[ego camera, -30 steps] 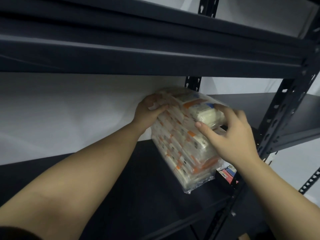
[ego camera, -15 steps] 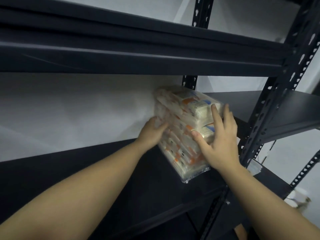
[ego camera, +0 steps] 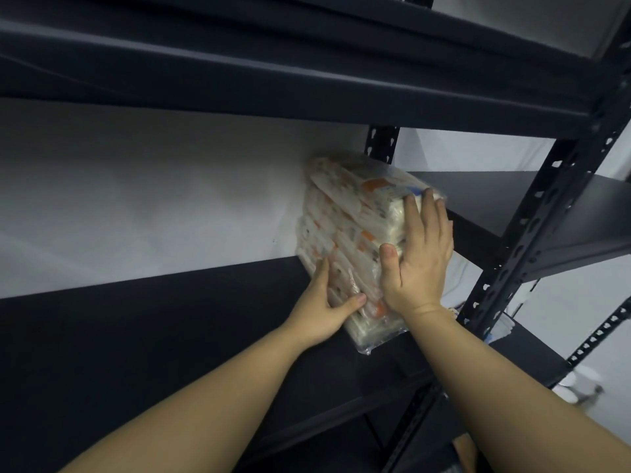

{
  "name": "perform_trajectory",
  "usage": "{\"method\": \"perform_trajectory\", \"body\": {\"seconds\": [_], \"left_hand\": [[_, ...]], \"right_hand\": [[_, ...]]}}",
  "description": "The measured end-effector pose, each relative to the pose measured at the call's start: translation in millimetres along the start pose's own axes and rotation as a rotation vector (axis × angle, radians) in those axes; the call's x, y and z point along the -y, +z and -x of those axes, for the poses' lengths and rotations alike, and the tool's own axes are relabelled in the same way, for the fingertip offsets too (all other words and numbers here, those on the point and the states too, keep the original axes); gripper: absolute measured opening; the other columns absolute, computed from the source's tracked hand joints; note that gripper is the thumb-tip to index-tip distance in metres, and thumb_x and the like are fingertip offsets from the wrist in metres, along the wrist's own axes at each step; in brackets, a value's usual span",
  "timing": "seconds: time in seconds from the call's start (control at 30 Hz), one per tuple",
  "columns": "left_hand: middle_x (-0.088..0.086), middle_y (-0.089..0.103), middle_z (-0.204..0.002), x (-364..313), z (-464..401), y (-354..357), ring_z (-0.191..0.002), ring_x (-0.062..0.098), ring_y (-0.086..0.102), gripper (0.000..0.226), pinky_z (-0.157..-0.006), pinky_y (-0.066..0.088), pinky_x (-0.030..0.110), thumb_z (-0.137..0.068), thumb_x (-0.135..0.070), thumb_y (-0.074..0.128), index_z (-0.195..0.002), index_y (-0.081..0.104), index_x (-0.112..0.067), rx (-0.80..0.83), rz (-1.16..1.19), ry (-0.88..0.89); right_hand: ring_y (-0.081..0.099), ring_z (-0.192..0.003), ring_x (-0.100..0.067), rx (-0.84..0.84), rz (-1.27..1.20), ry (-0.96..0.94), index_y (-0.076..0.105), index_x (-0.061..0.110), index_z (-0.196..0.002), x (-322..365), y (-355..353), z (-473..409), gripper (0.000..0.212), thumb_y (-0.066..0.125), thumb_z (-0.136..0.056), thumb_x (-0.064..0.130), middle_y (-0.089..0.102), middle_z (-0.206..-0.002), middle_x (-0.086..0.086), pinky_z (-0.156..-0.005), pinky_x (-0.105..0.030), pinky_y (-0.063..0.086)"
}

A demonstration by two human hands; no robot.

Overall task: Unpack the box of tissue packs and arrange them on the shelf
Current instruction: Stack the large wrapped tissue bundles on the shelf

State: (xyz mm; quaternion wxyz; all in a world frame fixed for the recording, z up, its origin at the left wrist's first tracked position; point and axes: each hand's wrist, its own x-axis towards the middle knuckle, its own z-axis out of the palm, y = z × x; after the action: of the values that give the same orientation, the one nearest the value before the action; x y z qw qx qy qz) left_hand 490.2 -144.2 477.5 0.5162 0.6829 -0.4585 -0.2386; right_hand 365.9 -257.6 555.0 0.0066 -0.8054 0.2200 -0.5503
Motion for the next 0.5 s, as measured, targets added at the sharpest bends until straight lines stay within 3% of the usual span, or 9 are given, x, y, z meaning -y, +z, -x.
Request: {"method": "perform_trajectory", "body": {"seconds": [0.2, 0.33, 0.5], "left_hand": [[-0.019, 0.006, -0.170, 1.4, 0.1, 3.0, -0.147, -0.008, 0.011, 0.111, -0.117, 0.016, 0.016, -0.087, -0.060, 0.072, -0.164, -0.003, -0.033, -0.015, 0.017, 0.007], [-0.021, 0.004, -0.170, 0.7, 1.1, 3.2, -0.149, -0.008, 0.008, 0.109, -0.117, 0.015, 0.017, -0.087, -0.060, 0.072, -0.162, -0.005, -0.042, -0.006, 0.008, 0.026], [-0.019, 0.006, -0.170, 1.1, 2.3, 4.5, -0.146, -0.010, 0.010, 0.109, -0.114, 0.017, 0.015, -0.085, -0.062, 0.072, -0.162, -0.003, -0.044, -0.025, 0.003, 0.045]], "right_hand": [[0.017, -0.156, -0.037, -0.006, 0.012, 0.000, 0.036, 0.011, -0.157, -2.1, 4.6, -1.3, 0.086, 0.016, -0.099, 0.071, 0.026, -0.167, -0.016, -0.120, -0.064, 0.018], [0.011, -0.158, -0.036, -0.010, -0.039, -0.003, 0.027, 0.012, -0.161, -1.8, -7.4, 5.2, 0.087, 0.018, -0.099, 0.073, 0.019, -0.169, -0.016, -0.122, -0.066, 0.014], [0.006, -0.158, -0.040, -0.094, -0.083, 0.042, 0.018, -0.004, -0.158, -2.9, -13.2, 35.4, 0.092, 0.024, -0.101, 0.068, 0.007, -0.168, -0.027, -0.122, -0.067, 0.009]]}}
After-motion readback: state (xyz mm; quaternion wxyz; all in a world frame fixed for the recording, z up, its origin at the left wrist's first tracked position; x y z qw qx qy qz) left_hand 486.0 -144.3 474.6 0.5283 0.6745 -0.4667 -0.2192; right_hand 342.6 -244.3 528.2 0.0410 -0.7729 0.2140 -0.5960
